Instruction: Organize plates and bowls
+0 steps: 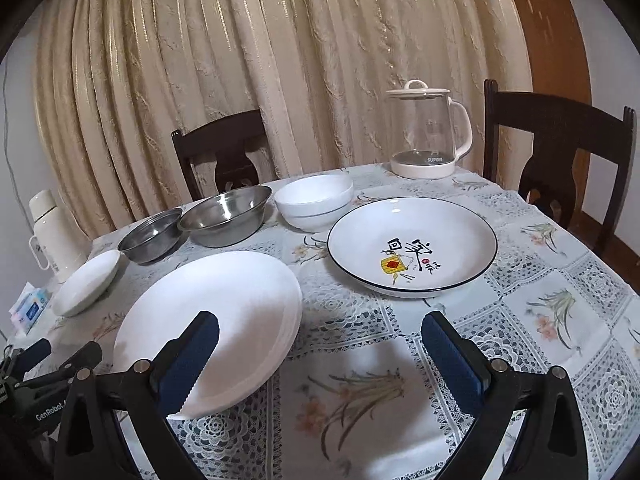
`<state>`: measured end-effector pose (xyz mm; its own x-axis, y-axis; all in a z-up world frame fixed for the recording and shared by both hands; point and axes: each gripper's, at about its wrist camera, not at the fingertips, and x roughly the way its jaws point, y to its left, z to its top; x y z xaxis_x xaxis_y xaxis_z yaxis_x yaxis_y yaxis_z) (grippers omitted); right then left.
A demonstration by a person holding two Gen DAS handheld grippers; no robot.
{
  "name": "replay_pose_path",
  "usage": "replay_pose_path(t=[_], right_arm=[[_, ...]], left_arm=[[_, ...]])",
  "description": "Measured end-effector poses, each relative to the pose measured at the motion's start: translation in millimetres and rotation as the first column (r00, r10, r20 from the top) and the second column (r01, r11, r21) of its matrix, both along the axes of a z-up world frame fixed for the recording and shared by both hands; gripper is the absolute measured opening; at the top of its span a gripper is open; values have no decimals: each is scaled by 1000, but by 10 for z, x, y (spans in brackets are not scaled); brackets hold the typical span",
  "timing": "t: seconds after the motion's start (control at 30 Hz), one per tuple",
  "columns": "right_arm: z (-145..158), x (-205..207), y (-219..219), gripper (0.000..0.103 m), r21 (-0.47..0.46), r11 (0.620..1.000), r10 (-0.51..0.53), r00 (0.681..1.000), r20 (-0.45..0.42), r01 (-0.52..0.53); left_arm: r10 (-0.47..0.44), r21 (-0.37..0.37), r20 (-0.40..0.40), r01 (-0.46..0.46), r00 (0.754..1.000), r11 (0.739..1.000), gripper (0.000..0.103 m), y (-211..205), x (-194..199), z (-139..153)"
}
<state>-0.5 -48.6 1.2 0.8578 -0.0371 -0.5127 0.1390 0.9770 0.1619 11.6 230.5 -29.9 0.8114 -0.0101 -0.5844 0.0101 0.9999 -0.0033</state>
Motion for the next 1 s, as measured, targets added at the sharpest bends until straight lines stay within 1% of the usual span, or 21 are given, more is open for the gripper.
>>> replay_pose_path(t=[0.13, 0.33, 0.53, 0.77, 0.9, 1.0], right_arm=[[6, -11, -2, 103, -4, 1000, -10, 1000, 5, 10], [30, -28, -15, 103, -16, 1000, -25, 999, 21, 25], [39, -26, 16, 103, -27, 999, -19, 1000, 25, 20], [14, 37, -34, 103, 16, 1000, 5, 1000, -13, -4], [68, 66, -61, 103, 37, 999, 21, 1000, -10, -20], [89, 135, -82, 103, 65, 997, 45, 999, -26, -43]], left_arm=[[-1, 1, -2, 1, 1000, 1000, 103, 1, 7, -9], [7, 8, 15, -8, 1000, 1000, 103, -5, -10, 8], [12, 9, 21, -12, 1000, 1000, 103, 2, -32, 18], [-10, 8, -5, 10, 1000, 1000, 103, -7, -9, 11], [-13, -11, -7, 13, 1000, 1000, 103, 49, 48, 92], [-20, -9, -7, 20, 1000, 1000, 103, 78, 107, 157]])
